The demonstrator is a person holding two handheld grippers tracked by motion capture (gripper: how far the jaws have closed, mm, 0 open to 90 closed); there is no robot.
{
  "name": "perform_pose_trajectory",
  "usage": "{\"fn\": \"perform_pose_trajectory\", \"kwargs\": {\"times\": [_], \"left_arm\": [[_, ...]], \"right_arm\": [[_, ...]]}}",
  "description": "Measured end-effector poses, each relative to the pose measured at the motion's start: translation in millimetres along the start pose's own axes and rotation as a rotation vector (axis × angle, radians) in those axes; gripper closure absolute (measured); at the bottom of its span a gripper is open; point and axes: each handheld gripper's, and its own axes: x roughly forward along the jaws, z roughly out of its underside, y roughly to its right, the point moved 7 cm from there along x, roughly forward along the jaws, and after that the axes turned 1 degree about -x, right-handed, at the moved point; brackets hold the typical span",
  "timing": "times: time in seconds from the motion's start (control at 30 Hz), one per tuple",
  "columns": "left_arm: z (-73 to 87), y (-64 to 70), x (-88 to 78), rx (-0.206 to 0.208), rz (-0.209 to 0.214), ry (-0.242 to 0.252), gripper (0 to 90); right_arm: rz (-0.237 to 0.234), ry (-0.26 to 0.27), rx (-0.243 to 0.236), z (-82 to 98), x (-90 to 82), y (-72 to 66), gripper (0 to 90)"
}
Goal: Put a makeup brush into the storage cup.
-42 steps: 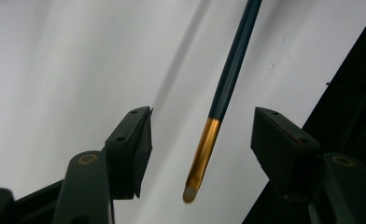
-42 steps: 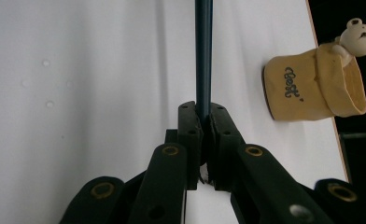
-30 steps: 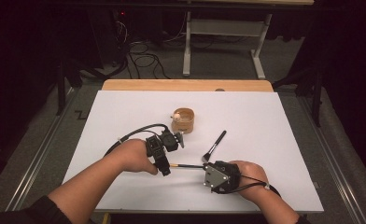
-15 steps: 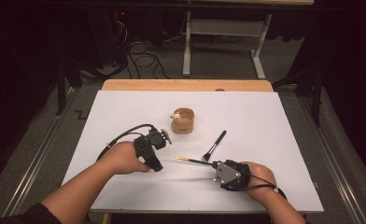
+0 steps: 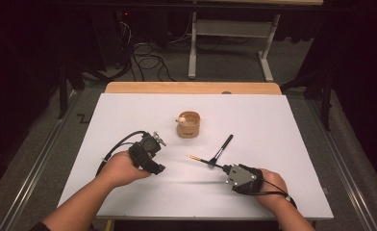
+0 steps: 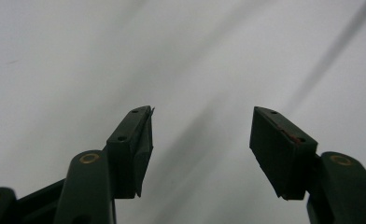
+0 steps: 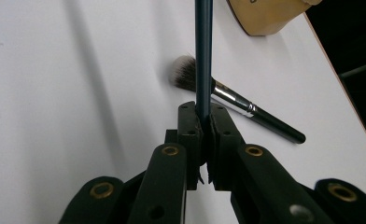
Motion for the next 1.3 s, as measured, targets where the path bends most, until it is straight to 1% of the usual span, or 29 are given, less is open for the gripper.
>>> {"fn": "perform_pose_trajectory", "kwargs": {"times": [0.13,0.23,0.3,0.37,0.4,0.47,0.53,0.6,0.63,0.77,0.83,0.87,0.9,0.97,1.03,1.07,1.1,1.13,1.17,1.3], "left_arm": [[7.3,-3.7,2.8,-0.021,-0.018,0.081,40.0],[12.1,-6.1,6.3,-0.025,-0.036,0.126,41.6],[13.3,-8.3,6.8,-0.040,-0.047,0.162,41.6],[13.2,-10.2,6.7,-0.061,-0.053,0.203,41.9],[12.6,-10.2,6.8,-0.075,-0.050,0.227,41.7],[11.9,-9.7,7.9,-0.100,-0.041,0.266,41.5],[10.7,-9.6,9.9,-0.130,-0.044,0.309,41.4],[9.4,-8.3,11.8,-0.158,-0.025,0.346,41.5],[9.3,-7.7,13.1,-0.160,-0.026,0.356,41.5],[10.5,-4.5,19.2,-0.161,-0.043,0.399,41.1],[12.1,-4.9,19.8,-0.162,-0.062,0.410,41.1],[12.3,-5.6,19.0,-0.171,-0.064,0.422,41.1],[13.2,-6.7,18.0,-0.178,-0.057,0.431,41.1],[15.5,-8.2,17.3,-0.199,-0.051,0.471,41.0],[18.9,-9.7,18.9,-0.234,-0.044,0.498,41.0],[20.2,-10.2,19.5,-0.247,-0.034,0.511,40.8],[21.5,-10.6,20.3,-0.246,-0.031,0.515,40.6],[21.9,-10.5,20.8,-0.248,-0.038,0.522,40.1],[23.1,-10.9,20.6,-0.239,-0.042,0.524,40.0],[24.4,-12.1,20.3,-0.251,-0.024,0.562,41.2]], "right_arm": [[0.001,0.007,0.024,1.0,0.0,0.1,86.6],[0.002,0.014,0.034,1.1,0.3,0.4,86.6],[0.003,0.021,0.043,0.4,-0.4,0.5,86.6],[0.007,0.029,0.048,-0.4,-0.6,1.2,86.6],[0.011,0.033,0.070,-0.9,-0.7,1.3,86.6],[0.008,0.037,0.079,-1.1,-1.3,2.4,86.6],[0.011,0.042,0.090,-0.9,-1.6,3.3,86.6],[0.011,0.053,0.100,-0.5,-1.9,3.9,86.5],[0.014,0.059,0.115,-0.3,-2.2,4.0,86.5],[0.021,0.066,0.131,1.8,-2.1,5.8,86.5],[0.027,0.065,0.141,2.9,-1.5,6.4,86.5],[0.024,0.065,0.143,3.4,-1.3,6.3,86.5],[0.023,0.064,0.151,3.9,-1.1,6.2,86.5],[0.027,0.061,0.153,4.5,-0.8,6.6,86.5],[0.035,0.062,0.168,4.3,-0.7,6.8,86.5],[0.036,0.067,0.172,3.8,-0.6,7.2,86.5],[0.036,0.069,0.171,3.5,-0.8,7.8,86.5],[0.037,0.072,0.181,2.9,-1.0,8.0,86.5],[0.038,0.079,0.191,2.2,-1.2,8.4,86.5],[0.033,0.093,0.231,1.3,-2.0,9.9,86.5]]}}
